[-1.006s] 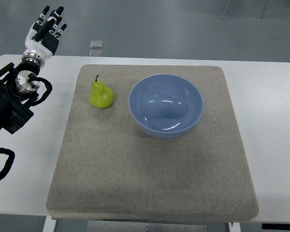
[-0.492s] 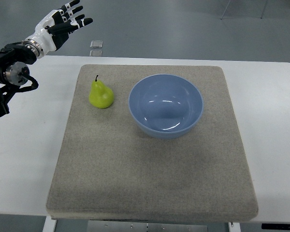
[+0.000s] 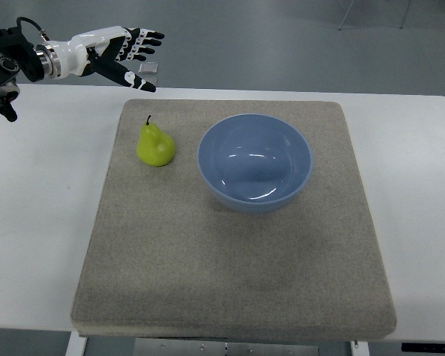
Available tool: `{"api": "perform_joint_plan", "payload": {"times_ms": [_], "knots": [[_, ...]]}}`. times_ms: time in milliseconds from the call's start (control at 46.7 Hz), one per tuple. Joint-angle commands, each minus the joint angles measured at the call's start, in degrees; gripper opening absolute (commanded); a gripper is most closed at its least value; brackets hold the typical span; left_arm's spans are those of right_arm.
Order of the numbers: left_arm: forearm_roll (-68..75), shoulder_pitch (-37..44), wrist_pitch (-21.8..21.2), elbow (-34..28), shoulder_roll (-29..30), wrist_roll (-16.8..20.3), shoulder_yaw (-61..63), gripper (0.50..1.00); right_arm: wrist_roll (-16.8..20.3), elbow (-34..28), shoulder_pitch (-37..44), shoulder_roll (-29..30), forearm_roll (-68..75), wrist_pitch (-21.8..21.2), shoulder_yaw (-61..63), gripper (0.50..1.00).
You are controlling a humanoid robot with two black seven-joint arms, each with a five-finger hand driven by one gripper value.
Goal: Place pear in bowl with left hand
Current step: 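Raise the left hand and swing it over the mat toward the pear, then lower the left hand's fingers down beside the yellow-green pear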
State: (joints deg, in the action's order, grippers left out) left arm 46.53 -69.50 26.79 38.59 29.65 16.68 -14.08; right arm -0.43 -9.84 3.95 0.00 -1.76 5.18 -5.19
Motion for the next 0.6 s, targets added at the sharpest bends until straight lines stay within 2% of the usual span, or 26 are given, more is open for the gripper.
{"api": "perform_joint_plan", "payload": {"times_ms": [0,235,578], "knots": [[6.8,-0.1,0.0,3.3,0.7,0.1,0.0,0.990,0.0,0.0,0.0,0.0,0.0,0.0,0.0,0.924],[28.2,-0.6,0.0,8.4,2.4,0.5,0.0,0.990,0.0,0.0,0.0,0.0,0.0,0.0,0.0,0.924],[40.6,-2.7,-0.1,12.0,2.4,1.7,0.1,0.988,0.0,0.0,0.0,0.0,0.0,0.0,0.0,0.924]]}}
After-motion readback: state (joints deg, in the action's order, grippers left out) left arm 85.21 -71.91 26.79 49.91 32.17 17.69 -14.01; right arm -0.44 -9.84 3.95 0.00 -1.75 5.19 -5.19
